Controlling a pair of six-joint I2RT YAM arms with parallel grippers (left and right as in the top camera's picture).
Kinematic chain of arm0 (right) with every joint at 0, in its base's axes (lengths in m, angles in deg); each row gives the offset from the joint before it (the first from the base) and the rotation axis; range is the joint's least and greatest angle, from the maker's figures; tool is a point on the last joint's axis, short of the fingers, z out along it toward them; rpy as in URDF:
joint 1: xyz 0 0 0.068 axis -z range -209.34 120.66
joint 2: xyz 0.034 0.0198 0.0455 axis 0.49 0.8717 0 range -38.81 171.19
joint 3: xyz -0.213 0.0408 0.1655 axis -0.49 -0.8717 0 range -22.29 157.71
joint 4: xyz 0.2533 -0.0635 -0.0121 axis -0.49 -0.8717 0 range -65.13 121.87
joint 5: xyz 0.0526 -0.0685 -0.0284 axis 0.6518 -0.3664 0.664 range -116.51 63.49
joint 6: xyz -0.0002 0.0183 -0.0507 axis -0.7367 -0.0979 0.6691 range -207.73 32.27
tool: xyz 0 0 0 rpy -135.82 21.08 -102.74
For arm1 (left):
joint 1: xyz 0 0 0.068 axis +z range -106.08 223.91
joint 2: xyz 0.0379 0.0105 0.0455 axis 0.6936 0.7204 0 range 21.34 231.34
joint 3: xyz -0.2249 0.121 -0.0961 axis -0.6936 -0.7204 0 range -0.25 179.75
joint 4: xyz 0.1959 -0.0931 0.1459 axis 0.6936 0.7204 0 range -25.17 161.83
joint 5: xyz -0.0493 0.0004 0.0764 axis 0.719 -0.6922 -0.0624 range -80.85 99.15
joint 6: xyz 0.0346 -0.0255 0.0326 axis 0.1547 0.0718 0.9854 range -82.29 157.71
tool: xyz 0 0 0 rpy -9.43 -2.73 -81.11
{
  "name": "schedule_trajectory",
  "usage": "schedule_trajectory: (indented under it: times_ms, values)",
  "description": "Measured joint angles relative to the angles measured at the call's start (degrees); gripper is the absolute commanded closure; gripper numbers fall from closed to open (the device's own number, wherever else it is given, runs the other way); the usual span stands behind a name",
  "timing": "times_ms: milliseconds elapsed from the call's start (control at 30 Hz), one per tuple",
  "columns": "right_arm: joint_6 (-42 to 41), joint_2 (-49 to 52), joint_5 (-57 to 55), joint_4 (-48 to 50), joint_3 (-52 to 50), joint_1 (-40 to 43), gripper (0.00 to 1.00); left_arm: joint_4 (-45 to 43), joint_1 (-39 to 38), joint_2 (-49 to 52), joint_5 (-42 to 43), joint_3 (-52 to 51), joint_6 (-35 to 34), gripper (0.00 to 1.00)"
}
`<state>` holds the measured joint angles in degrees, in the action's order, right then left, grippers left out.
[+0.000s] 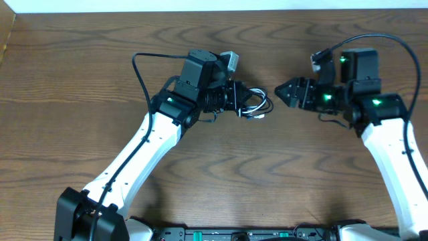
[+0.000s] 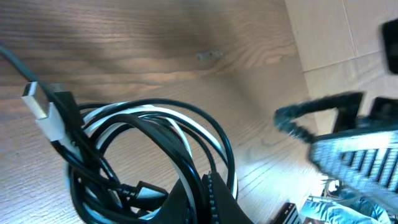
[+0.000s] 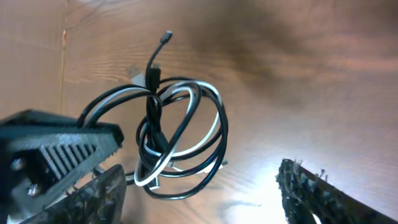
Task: Untangle cables
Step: 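Move both grippers toward the tangled black and white cable coil, then grasp the coil with both grippers and pull apart sideways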
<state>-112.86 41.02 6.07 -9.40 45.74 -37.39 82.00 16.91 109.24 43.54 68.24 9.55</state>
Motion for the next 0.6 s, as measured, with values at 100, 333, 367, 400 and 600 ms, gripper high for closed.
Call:
schedule_trajectory:
  times_ms: [100, 333, 367, 400, 600]
  values:
    - [-4.63, 3.13, -0.20, 1.16, 0.00, -1.16, 0.24, -0.02, 0.70, 0.00, -0.24, 0.00, -0.15, 0.92]
    - [-10.03, 10.58, 5.35, 8.63, -0.02, -3.28, 0.24, 0.52, 1.07, 0.00, -2.84, 0.00, -0.17, 0.92]
    - [-10.60, 11.32, 5.99, 9.29, -0.02, -3.82, 0.25, 0.57, 1.09, 0.00, -3.26, 0.00, -0.17, 0.93]
    - [-11.82, 12.61, 7.23, 11.04, -0.02, -4.87, 0.28, 0.52, 1.09, 0.00, -3.78, 0.00, -0.17, 0.92]
    - [-16.11, 16.79, 9.86, 13.62, -0.02, -8.81, 0.50, 0.57, 1.07, 0.00, -5.99, 0.00, -0.17, 0.93]
